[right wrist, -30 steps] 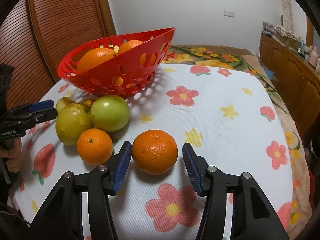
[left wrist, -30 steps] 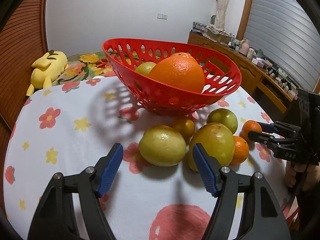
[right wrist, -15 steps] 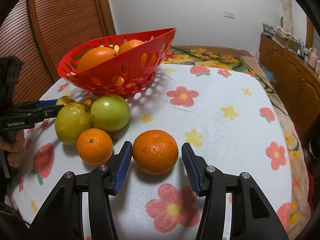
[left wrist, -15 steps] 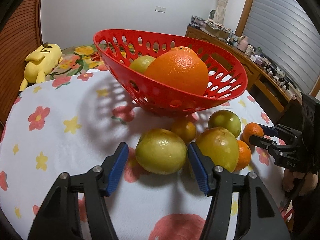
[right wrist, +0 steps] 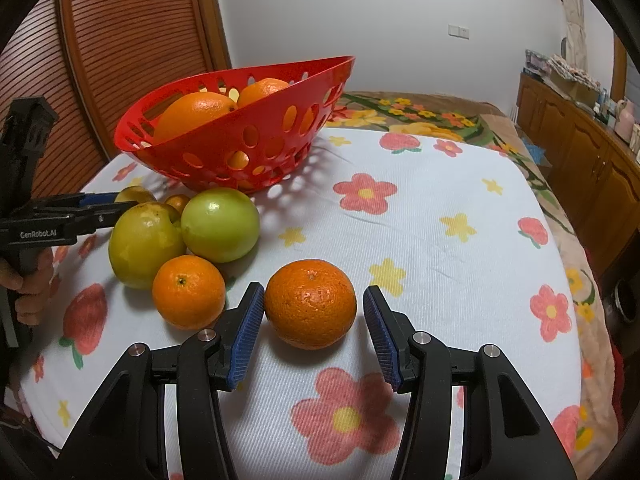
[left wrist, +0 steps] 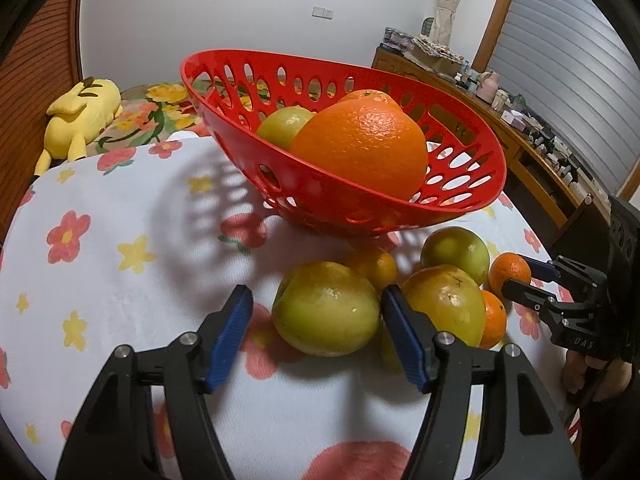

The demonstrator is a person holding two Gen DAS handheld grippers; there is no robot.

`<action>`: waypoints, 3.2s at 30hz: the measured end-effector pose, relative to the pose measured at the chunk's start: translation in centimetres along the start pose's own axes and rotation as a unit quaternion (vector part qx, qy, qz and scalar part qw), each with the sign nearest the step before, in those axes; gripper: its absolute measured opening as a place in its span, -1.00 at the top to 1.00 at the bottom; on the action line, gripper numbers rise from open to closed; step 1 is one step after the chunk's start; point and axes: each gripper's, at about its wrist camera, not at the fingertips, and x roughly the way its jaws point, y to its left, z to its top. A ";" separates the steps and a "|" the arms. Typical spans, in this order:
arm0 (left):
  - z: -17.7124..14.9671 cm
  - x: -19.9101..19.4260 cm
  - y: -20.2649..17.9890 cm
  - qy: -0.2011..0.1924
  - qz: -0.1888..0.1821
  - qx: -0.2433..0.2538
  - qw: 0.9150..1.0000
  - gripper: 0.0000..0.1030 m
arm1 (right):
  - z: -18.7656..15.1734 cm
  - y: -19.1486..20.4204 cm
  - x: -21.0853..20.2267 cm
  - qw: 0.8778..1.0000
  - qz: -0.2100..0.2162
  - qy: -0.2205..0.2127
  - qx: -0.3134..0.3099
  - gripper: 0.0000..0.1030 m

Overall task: Organize fruits
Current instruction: 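Close the left tool on the green apple while the right tool closes on the tangerine, then lift the green apple with the left tool while the right tool lifts the tangerine toward the basket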

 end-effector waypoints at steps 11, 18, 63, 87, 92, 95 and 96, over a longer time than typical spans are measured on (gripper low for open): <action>0.2 0.4 0.7 0.005 -0.017 -0.013 1.000 -0.32 | 0.0 0.0 0.0 1.000 0.000 0.000 0.000 -0.01; -0.1 0.7 0.7 0.011 -0.022 -0.011 1.000 -0.18 | -0.1 0.1 0.0 1.000 0.000 0.001 0.000 -0.01; 0.6 -8.9 -2.6 -0.103 0.011 0.039 0.994 -0.05 | 1.9 1.4 -2.6 0.999 0.012 -0.025 -0.031 0.09; 4.3 -8.3 -1.2 -0.122 0.016 0.045 0.991 -0.05 | 8.9 4.9 -2.9 0.993 0.023 -0.078 -0.085 0.09; 5.5 -7.4 -0.7 -0.118 0.017 0.045 0.992 -0.05 | 9.8 5.3 -1.6 0.993 0.026 -0.071 -0.094 0.09; 6.2 -6.8 -0.3 -0.116 0.018 0.046 0.992 -0.05 | 10.2 5.2 -1.0 0.993 0.029 -0.067 -0.096 0.09; 6.4 -6.7 -0.2 -0.115 0.017 0.046 0.992 -0.05 | 10.3 5.2 -0.8 0.993 0.030 -0.066 -0.097 0.09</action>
